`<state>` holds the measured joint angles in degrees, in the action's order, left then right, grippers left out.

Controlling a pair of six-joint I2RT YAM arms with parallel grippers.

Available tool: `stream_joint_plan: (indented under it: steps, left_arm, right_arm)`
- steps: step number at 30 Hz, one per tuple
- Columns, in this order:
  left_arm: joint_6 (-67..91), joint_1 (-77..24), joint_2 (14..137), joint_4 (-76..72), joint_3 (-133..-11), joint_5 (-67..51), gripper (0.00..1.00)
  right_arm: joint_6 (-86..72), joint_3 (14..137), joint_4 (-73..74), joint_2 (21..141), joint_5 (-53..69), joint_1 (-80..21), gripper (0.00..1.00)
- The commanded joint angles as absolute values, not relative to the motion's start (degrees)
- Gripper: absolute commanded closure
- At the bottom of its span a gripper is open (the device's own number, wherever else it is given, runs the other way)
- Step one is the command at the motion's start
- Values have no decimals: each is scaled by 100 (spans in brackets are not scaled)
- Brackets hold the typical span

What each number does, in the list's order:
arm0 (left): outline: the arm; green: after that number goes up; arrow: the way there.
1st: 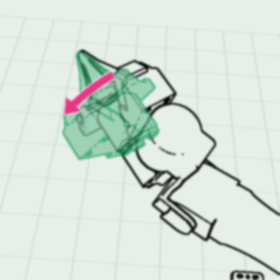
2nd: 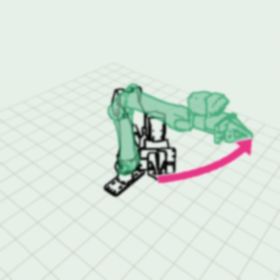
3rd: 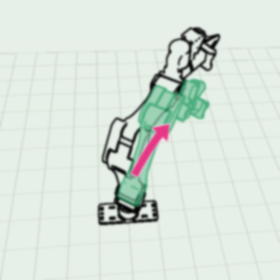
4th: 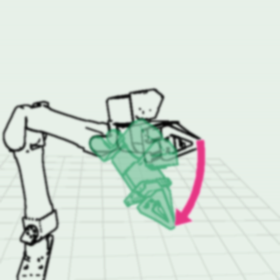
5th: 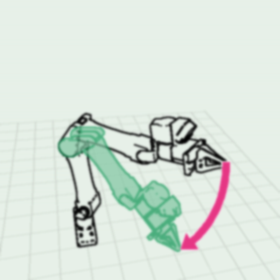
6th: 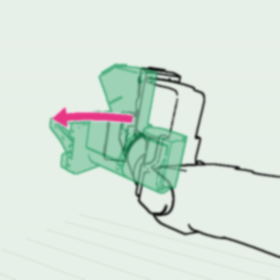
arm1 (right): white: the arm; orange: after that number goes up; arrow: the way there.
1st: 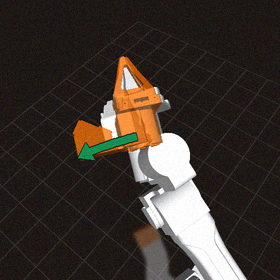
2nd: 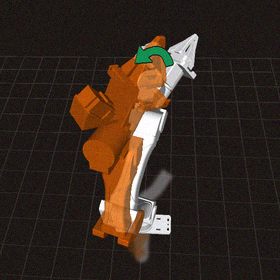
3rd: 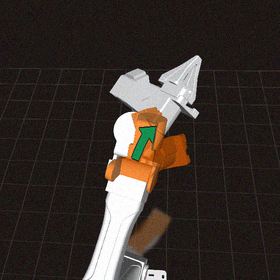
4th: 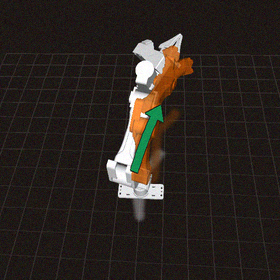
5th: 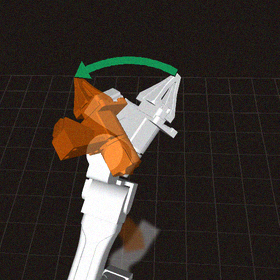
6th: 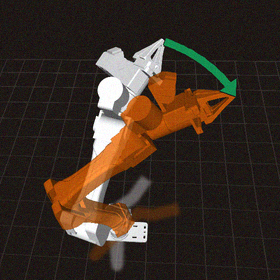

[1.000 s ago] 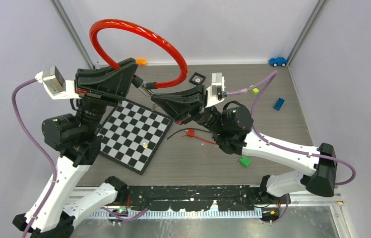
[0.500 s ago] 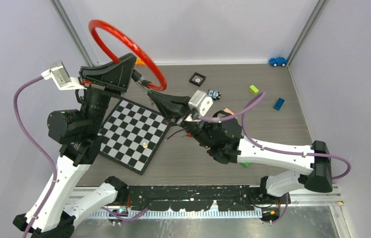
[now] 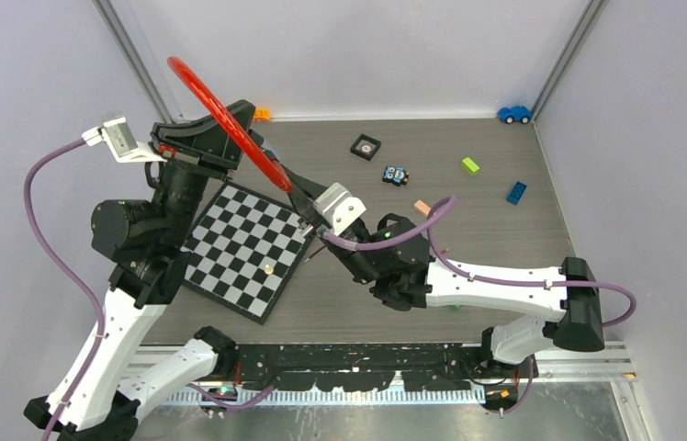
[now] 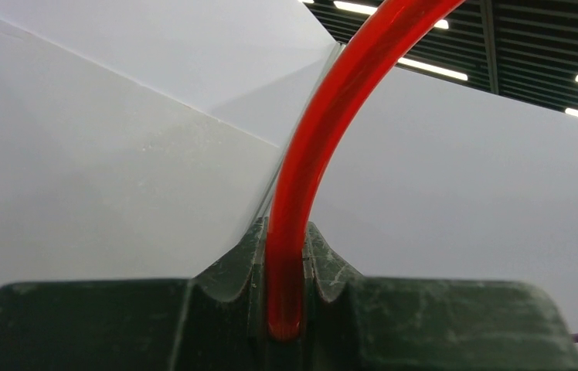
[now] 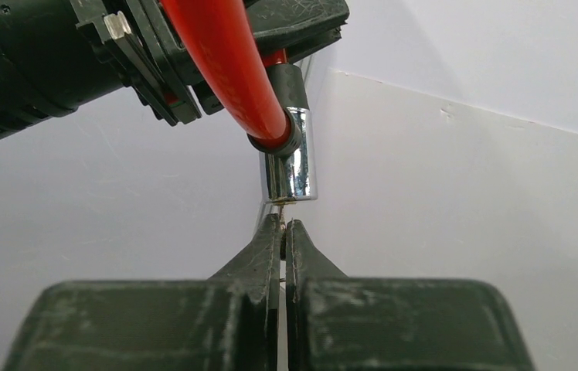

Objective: Lock with the key
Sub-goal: Lock the lock.

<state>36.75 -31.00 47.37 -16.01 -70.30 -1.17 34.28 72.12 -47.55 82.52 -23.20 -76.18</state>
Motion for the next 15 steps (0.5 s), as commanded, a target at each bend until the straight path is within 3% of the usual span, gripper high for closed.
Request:
stream_joint_plan:
  steps: [1, 5, 15]
  left_arm:
    - [3719, -3146, 4561, -1701, -7245, -290, 100]
    - [3733, -3146, 4540, -1808, -7187, -335, 100]
    - [3831, -3146, 4638, -2783, -6945, -1113, 100]
  right_arm:
    - [3401, 7385, -5194, 8110, -2880, -7532, 99]
    - [2808, 7256, -5087, 7904, -2727, -7526, 99]
    - [-193, 6886, -4591, 7248, -1005, -6697, 99]
